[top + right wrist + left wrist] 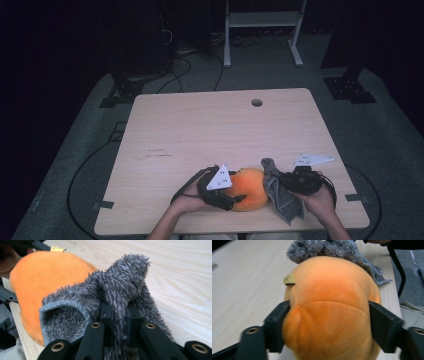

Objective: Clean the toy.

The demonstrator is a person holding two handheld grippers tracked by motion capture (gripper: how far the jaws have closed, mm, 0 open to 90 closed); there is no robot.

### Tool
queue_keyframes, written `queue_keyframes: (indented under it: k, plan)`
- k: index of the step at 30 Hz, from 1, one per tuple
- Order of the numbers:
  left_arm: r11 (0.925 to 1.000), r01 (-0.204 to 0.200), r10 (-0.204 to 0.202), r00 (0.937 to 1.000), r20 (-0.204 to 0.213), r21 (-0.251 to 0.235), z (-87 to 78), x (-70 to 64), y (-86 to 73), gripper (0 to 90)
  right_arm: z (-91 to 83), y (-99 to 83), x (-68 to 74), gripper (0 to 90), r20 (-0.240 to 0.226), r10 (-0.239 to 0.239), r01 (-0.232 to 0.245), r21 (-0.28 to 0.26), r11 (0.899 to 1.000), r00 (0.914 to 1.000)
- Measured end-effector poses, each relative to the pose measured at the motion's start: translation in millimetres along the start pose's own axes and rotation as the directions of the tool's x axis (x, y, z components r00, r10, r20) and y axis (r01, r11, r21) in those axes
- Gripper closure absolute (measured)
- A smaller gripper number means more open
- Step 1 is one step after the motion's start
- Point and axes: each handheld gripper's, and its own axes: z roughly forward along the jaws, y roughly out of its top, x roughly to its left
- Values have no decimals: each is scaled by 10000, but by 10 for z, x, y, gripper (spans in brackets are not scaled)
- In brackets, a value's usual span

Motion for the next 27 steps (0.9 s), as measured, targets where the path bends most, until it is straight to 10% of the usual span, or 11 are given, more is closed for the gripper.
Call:
queue_keyframes:
  k: [3, 7, 10, 13, 16, 27]
  plan:
    - [9965, -599, 561, 9963, -649, -588, -17, -49, 83, 352, -161, 103, 55, 789, 147, -127, 141, -937, 9955, 9998]
    - [9818, -1739, 1579, 9709, -1801, -769, 69, -135, 122, 346, -295, 244, 173, 790, 88, -433, 442, -1958, 9797, 9990]
    - [9898, -1391, 1345, 9832, -1238, -295, 152, -123, 56, 262, -177, 268, 251, 786, 72, -752, 754, -1547, 9851, 9971]
    - [9992, 168, -188, 9982, -574, -363, 111, -25, 45, 140, -11, 189, 241, 786, -86, -732, 716, -1245, 9896, 9973]
    - [9879, 1547, -1548, 9878, -188, -71, 110, 81, 1, 115, -10, 188, 273, 787, -23, -901, 892, -1242, 9882, 9959]
    - [9989, 455, -455, 9990, -32, -142, 87, 9, -73, 236, -64, 7, -119, 790, 302, 515, -480, -1084, 9929, 9982]
